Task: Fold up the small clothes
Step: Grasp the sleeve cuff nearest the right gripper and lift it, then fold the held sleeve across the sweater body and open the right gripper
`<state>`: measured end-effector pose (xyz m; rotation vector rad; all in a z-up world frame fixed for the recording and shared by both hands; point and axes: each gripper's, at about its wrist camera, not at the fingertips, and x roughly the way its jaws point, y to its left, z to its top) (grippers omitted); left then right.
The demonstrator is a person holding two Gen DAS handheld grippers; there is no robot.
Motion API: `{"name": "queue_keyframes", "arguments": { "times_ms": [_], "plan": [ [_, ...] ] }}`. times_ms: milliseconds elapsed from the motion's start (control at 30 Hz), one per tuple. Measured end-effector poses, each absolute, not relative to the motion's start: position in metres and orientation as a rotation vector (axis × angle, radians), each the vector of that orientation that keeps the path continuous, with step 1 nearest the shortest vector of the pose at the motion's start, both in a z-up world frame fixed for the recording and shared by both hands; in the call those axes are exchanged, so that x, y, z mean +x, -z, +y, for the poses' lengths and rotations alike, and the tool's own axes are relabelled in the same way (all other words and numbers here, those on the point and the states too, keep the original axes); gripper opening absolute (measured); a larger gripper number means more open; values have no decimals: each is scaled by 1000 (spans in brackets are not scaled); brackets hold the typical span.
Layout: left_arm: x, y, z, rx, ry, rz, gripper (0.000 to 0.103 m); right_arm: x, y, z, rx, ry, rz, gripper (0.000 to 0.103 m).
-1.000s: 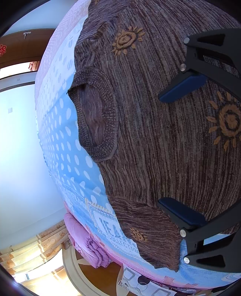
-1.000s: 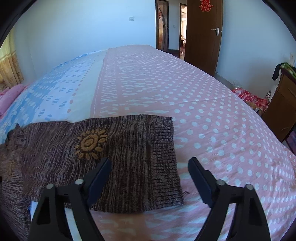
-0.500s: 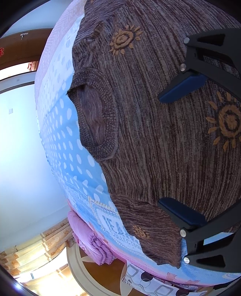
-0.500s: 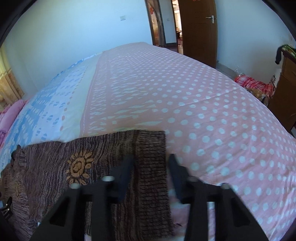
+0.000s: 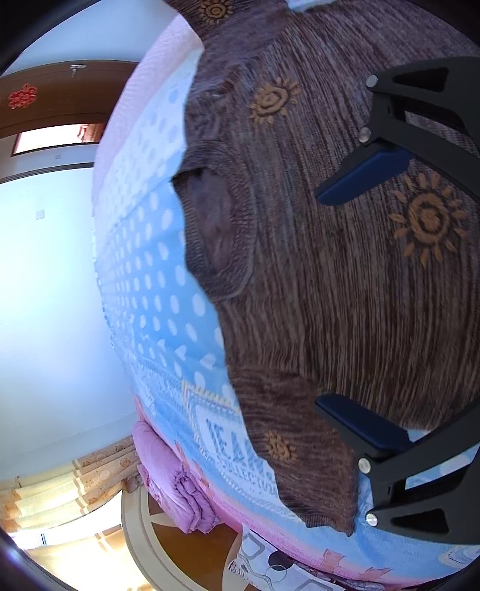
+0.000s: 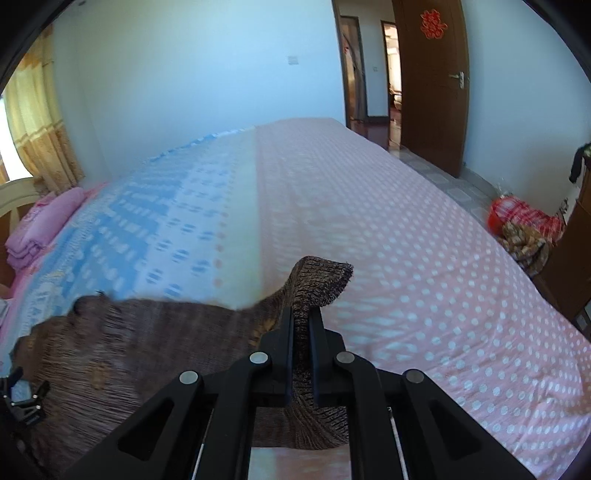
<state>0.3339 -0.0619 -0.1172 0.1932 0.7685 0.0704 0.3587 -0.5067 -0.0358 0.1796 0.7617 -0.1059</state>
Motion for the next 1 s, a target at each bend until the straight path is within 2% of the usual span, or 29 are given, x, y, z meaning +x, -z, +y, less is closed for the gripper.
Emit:
{"name": "queue_keyframes", "arguments": {
  "times_ms": [267,467,633,800,833,900,933,967,1000],
  "plan": [
    [320,105,-41,167,-52,741,103,360,-21,-414,169,-56,759,6],
    [314,109,-24,139,-47,747,103,374,-33,-337,137,-156,791,6],
    [314,114,-3,114,-61,760,103,394,-10,-271,146,-225,820,6],
    [314,119,16,112,-95,777,103,415,52,-212,192,-270,862,7],
    [314,119,17,115,-100,780,103,418,72,-199,197,-290,873,10],
    [315,120,22,125,-111,791,103,421,104,-186,236,-355,936,25],
    [315,120,23,131,-114,794,103,419,118,-181,259,-393,979,51],
    [315,120,24,135,-116,796,103,414,130,-178,267,-420,1010,63],
    [315,119,25,138,-116,796,103,406,135,-179,257,-435,1011,63]
  ]
}}
